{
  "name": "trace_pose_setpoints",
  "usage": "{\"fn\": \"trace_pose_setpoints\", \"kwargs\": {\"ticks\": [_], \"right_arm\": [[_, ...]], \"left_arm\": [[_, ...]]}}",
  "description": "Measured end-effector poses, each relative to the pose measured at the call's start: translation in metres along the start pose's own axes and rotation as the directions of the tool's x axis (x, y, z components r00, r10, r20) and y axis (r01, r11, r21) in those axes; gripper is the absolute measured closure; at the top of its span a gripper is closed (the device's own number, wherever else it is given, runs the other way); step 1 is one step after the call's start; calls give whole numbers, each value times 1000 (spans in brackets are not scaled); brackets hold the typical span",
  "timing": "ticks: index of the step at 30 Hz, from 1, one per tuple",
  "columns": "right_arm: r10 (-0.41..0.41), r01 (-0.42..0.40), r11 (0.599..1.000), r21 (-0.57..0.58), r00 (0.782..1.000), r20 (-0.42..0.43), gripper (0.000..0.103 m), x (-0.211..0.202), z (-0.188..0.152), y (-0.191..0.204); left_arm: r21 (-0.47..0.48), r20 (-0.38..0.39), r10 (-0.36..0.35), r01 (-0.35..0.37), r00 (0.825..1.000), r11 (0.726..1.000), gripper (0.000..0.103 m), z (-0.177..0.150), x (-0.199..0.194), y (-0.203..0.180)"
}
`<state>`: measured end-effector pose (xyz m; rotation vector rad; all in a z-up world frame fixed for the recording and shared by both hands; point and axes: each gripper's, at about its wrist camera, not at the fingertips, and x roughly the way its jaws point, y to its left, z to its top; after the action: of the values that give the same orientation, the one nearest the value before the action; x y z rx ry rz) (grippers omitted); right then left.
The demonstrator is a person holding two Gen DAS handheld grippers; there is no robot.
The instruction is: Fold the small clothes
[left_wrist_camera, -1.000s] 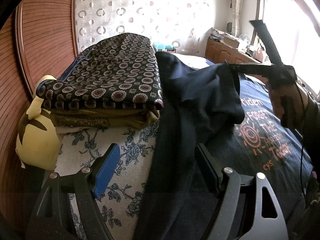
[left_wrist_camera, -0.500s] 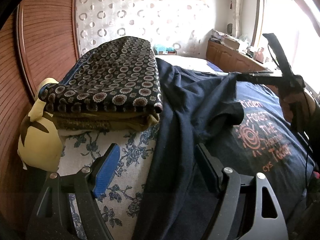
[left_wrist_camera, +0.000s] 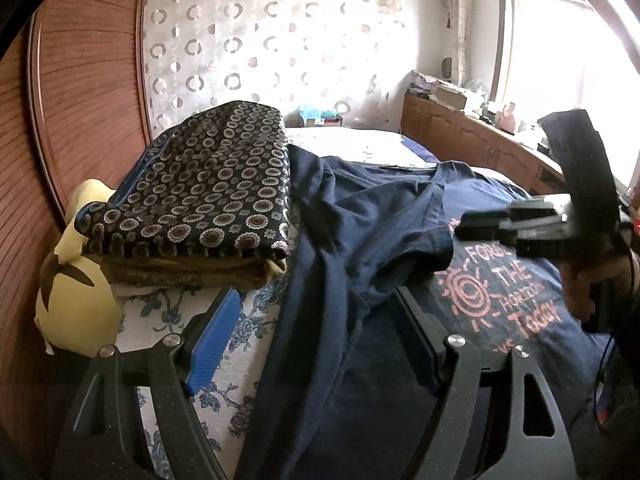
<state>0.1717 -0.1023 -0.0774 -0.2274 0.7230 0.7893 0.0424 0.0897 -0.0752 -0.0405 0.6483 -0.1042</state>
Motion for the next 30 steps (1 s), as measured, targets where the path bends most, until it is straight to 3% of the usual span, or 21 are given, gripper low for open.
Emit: {"fn": "trace_pose_setpoints", "kwargs": {"ticks": [3, 8, 20, 22, 24, 27, 30], "right_arm": [[21, -21, 1000, -15, 1000, -23, 69, 11, -2, 6], [-34, 29, 997, -77, 998, -56, 96, 29, 0, 5], [3, -4, 999, -41, 1000, -17, 96, -25, -23, 7], [-24, 24, 999, -32, 1000, -6, 80, -29, -26, 5], [-53, 53, 999, -15, 999, 8, 71, -36, -30, 0], [-96, 95, 995, 20, 995, 21, 63, -52, -38, -14], [-145, 143, 988, 60, 989, 42, 62, -72, -48, -35]], "left_arm": [[1, 3, -2, 2, 1000, 1000, 25, 1, -2, -1], [-2, 2, -9, 9, 1000, 1000, 25, 2, 0, -2], [30, 2, -50, 50, 999, 998, 25, 10, 7, -24], [40, 1, -53, 53, 999, 998, 25, 13, 9, -28], [49, -1, -58, 58, 998, 997, 25, 16, 12, -32], [64, 0, -66, 66, 998, 996, 25, 23, 17, -40], [81, 2, -73, 73, 997, 994, 25, 30, 21, -50]]}}
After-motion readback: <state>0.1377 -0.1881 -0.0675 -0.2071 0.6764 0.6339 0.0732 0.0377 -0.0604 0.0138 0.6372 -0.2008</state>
